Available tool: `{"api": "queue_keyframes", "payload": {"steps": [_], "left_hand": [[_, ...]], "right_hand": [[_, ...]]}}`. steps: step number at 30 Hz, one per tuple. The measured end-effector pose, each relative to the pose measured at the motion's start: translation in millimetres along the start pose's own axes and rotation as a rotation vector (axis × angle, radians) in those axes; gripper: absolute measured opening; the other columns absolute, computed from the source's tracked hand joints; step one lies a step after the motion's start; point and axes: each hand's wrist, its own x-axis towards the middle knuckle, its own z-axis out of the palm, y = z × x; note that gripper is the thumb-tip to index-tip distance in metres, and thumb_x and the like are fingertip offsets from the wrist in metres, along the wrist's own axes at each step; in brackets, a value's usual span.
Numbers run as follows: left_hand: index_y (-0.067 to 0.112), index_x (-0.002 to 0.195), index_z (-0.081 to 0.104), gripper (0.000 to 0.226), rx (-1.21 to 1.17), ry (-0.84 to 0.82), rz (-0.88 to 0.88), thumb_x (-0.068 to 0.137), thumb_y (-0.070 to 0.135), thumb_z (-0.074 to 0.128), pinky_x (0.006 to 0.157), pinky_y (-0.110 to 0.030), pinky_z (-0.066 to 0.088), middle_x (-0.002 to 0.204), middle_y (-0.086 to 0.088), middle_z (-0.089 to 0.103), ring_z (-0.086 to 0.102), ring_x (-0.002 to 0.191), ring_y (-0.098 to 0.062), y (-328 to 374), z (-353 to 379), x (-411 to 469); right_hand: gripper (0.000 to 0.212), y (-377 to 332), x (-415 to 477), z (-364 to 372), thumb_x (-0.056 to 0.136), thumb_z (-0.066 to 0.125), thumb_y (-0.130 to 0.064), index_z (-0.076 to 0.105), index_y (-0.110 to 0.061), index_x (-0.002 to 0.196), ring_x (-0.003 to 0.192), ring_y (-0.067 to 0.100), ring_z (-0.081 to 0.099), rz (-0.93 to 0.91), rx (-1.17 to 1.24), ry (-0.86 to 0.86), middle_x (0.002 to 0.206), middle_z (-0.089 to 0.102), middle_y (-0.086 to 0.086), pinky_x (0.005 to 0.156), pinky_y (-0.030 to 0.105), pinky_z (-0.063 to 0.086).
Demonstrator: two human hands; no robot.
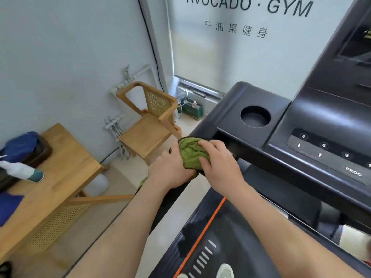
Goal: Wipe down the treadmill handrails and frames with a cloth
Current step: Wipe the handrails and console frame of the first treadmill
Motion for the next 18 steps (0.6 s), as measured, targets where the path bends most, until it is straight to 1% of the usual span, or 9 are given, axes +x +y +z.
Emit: {"api": "queue_keyframes", "payload": {"steps": [2, 4, 7, 9, 11, 12, 14, 15, 18], "left_hand": [[0.031, 0.151, 0.004, 0.113, -0.104, -0.05, 0.082, 0.06, 0.056, 0.067, 0.094, -0.041, 0.046, 0.127, -0.004, 0.046, 0.051, 0.115, -0.027, 10, -5, 20], [0.03, 0.149, 0.008, 0.111, -0.162, -0.065, 0.19, 0.059, 0.05, 0.068, 0.089, -0.039, 0.047, 0.118, -0.002, 0.045, 0.052, 0.11, -0.027, 21, -10, 39], [0.029, 0.151, 0.01, 0.11, -0.209, -0.031, 0.343, 0.056, 0.048, 0.062, 0.101, -0.048, 0.042, 0.137, -0.009, 0.041, 0.043, 0.126, -0.031, 31, -8, 56], [0.026, 0.154, 0.003, 0.109, -0.169, 0.022, 0.378, 0.063, 0.052, 0.057, 0.11, -0.05, 0.032, 0.154, -0.011, 0.023, 0.028, 0.139, -0.033, 26, 0, 58], [0.031, 0.153, -0.005, 0.104, -0.179, 0.039, 0.302, 0.071, 0.059, 0.053, 0.111, -0.051, 0.031, 0.16, -0.01, 0.01, 0.027, 0.141, -0.036, 11, 4, 50], [0.035, 0.152, -0.009, 0.102, -0.191, 0.008, 0.245, 0.073, 0.06, 0.052, 0.11, -0.05, 0.033, 0.161, -0.01, 0.009, 0.03, 0.14, -0.036, 3, 5, 45], [0.04, 0.15, -0.011, 0.102, -0.179, -0.056, 0.157, 0.072, 0.063, 0.05, 0.107, -0.049, 0.036, 0.16, -0.007, 0.017, 0.037, 0.137, -0.034, -20, 6, 30], [0.041, 0.149, -0.008, 0.1, -0.169, -0.068, 0.136, 0.07, 0.064, 0.049, 0.105, -0.05, 0.038, 0.157, -0.006, 0.026, 0.042, 0.133, -0.034, -30, 7, 21], [0.04, 0.147, 0.004, 0.09, -0.133, -0.049, 0.109, 0.071, 0.063, 0.047, 0.095, -0.049, 0.046, 0.134, -0.01, 0.054, 0.057, 0.113, -0.037, -51, 7, -10]], "right_hand": [[0.037, 4, 12, -7, 0.092, 0.06, -0.022, 0.053, -0.021, 0.128, 0.103, 0.022, 0.054, 0.072, 0.018, 0.053, 0.116, 0.053, 0.003, 0.082, 0.03, 0.041], [0.032, 6, 24, -9, 0.09, 0.061, -0.018, 0.057, -0.018, 0.122, 0.099, 0.023, 0.054, 0.073, -0.114, 0.123, 0.107, 0.054, 0.003, 0.077, 0.033, 0.044], [0.029, 7, 35, -6, 0.087, 0.058, -0.009, 0.062, -0.007, 0.116, 0.095, 0.03, 0.05, 0.01, -0.253, 0.257, 0.103, 0.053, 0.011, 0.07, 0.044, 0.051], [0.029, 9, 36, -2, 0.091, 0.056, -0.014, 0.062, -0.003, 0.117, 0.103, 0.032, 0.049, 0.018, -0.229, 0.305, 0.113, 0.054, 0.015, 0.079, 0.047, 0.051], [0.047, 6, 28, 9, 0.097, 0.05, -0.032, 0.053, 0.0, 0.131, 0.123, 0.037, 0.043, 0.021, -0.257, 0.232, 0.134, 0.049, 0.021, 0.102, 0.049, 0.043], [0.059, 2, 20, 16, 0.099, 0.042, -0.041, 0.044, 0.001, 0.14, 0.134, 0.038, 0.036, 0.034, -0.263, 0.164, 0.145, 0.04, 0.024, 0.111, 0.048, 0.034], [0.073, -15, 2, 33, 0.098, 0.022, -0.052, 0.027, 0.0, 0.149, 0.144, 0.036, 0.022, 0.045, -0.277, 0.041, 0.156, 0.022, 0.024, 0.118, 0.046, 0.024], [0.074, -24, -8, 40, 0.097, 0.016, -0.052, 0.025, -0.002, 0.151, 0.145, 0.035, 0.021, 0.036, -0.305, 0.013, 0.157, 0.021, 0.023, 0.117, 0.047, 0.025], [0.066, -46, -31, 51, 0.097, 0.021, -0.045, 0.039, -0.004, 0.145, 0.14, 0.037, 0.034, -0.023, -0.39, -0.008, 0.152, 0.035, 0.021, 0.105, 0.052, 0.04]]}}
